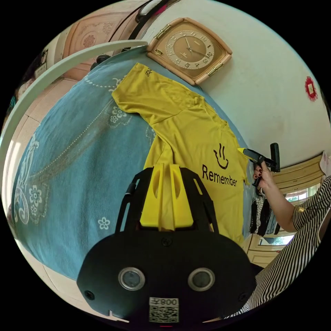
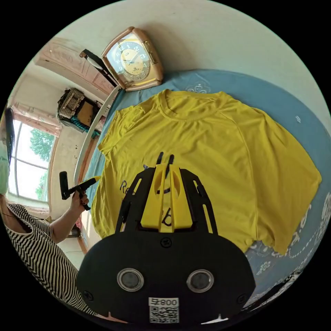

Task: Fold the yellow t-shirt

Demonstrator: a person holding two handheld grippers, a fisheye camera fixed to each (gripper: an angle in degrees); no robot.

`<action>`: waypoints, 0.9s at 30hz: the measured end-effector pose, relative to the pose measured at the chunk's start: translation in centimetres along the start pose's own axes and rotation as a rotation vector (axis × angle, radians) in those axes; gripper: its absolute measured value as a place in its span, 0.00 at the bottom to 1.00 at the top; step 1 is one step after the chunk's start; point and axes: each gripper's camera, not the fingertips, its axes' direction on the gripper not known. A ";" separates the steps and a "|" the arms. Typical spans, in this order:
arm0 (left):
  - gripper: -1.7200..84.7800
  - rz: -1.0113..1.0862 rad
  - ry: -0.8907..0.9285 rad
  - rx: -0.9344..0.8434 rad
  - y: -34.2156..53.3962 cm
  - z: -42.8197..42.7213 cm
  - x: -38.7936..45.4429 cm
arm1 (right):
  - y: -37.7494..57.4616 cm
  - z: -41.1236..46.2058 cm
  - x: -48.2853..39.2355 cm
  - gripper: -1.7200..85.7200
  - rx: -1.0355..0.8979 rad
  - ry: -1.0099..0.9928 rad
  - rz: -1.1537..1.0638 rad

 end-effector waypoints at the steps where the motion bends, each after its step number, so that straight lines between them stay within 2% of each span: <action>1: 0.06 0.020 -0.003 -0.027 -0.2 0.6 0.4 | 3.0 -2.2 2.1 0.05 0.017 0.050 0.074; 7: 0.06 0.005 -0.026 -0.110 -0.4 3.1 1.5 | 14.3 -10.2 10.9 0.06 0.085 0.219 0.349; 10: 0.08 -0.033 -0.079 -0.146 0.4 2.9 1.3 | 18.5 -11.1 12.3 0.09 0.021 0.172 0.383; 13: 0.10 -0.069 -0.114 -0.200 2.1 1.3 0.6 | 24.4 -11.7 11.4 0.09 -0.081 0.173 0.394; 17: 0.11 -0.102 -0.223 -0.304 4.8 -0.4 -0.7 | 34.1 -12.5 10.3 0.10 -0.189 0.075 0.502; 27: 0.12 -0.283 -0.199 -0.457 12.7 -0.2 -5.4 | 50.4 -15.5 6.2 0.12 -0.295 -0.040 0.631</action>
